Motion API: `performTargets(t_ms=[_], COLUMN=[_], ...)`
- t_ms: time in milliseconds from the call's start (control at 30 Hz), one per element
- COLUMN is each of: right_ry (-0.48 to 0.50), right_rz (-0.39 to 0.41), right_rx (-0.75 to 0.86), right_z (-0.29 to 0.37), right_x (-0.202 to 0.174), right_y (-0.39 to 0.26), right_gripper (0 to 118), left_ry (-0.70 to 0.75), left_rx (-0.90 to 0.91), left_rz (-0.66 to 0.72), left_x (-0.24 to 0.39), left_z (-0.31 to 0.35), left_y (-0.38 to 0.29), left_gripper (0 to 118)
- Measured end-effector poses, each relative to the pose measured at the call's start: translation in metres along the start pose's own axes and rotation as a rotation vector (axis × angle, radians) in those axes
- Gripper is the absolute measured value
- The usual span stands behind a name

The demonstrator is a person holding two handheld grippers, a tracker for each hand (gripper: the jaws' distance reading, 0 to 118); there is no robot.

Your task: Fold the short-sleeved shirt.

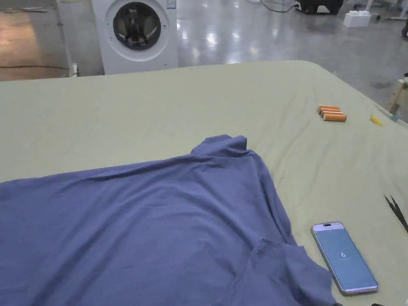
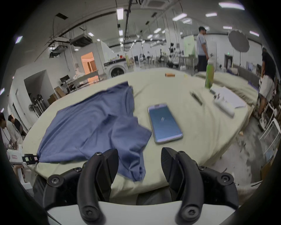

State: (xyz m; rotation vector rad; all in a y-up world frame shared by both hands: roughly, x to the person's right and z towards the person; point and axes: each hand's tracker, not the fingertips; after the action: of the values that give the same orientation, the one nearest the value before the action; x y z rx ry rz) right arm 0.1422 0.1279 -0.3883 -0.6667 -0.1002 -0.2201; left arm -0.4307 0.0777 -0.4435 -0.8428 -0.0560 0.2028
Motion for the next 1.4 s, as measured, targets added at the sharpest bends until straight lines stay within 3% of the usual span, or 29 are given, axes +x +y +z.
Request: performTargets(t_ms=[133,167,200,233,267,400,533,700,800,933,1067,1100,1133,1200,1233,1400], right_ry=[0.043,0.054,0.057,0.067,0.055,0.065,0.110,0.111,0.106,0.058,0.019,0.019,0.006,-0.006,-0.001,0.107], right_rz=[-0.008,-0.012,-0.016,-0.017,-0.015,0.010,0.039,0.156,0.163,0.176,0.218,0.223,0.215,0.206,0.192,0.176], right_rx=[-0.059,-0.081,-0.102,-0.123,-0.119,-0.058,0.047,0.092,0.065,-0.021,-0.085,-0.081,-0.083,-0.069,-0.057,0.080], right_z=[-0.027,-0.033,-0.039,-0.042,-0.043,-0.028,-0.028,-0.083,-0.123,-0.182,-0.219,-0.224,-0.224,-0.222,-0.216,-0.161], right_x=[0.001,0.002,0.002,0.003,0.002,-0.003,-0.010,-0.030,-0.047,-0.061,-0.073,-0.076,-0.076,-0.075,-0.071,-0.061], right_y=[-0.007,-0.008,-0.007,-0.007,-0.006,0.008,0.043,0.109,0.149,0.185,0.193,0.192,0.191,0.190,0.190,0.192], right_gripper=[61,56,41,14,8,7,7,7,7,7,7,7,14,46,59,59], left_ry=[0.003,0.004,0.004,0.003,0.003,0.003,-0.175,-0.118,-0.129,-0.062,-0.038,-0.046,-0.066,-0.036,-0.033,-0.070], left_rx=[0.006,0.009,0.011,0.012,0.011,0.033,0.162,0.182,0.158,0.078,0.057,0.076,0.091,0.105,0.113,0.326], left_rz=[0.014,0.017,0.018,0.016,0.015,-0.025,0.140,0.017,0.054,-0.021,0.074,0.107,0.130,0.168,0.150,-0.018], left_x=[0.007,0.009,0.010,0.010,0.012,0.015,0.009,0.009,0.001,0.000,0.001,0.002,0.003,0.003,0.004,0.017], left_z=[0.005,0.006,0.007,0.007,0.008,0.018,0.035,0.003,-0.028,-0.078,-0.118,-0.124,-0.128,-0.127,-0.120,-0.037], left_y=[0.000,0.000,-0.001,0.000,0.001,0.007,0.053,0.127,0.166,0.207,0.230,0.231,0.232,0.228,0.226,0.205], left_gripper=[10,10,10,10,10,4,3,3,3,3,5,12,27,69,83,83])
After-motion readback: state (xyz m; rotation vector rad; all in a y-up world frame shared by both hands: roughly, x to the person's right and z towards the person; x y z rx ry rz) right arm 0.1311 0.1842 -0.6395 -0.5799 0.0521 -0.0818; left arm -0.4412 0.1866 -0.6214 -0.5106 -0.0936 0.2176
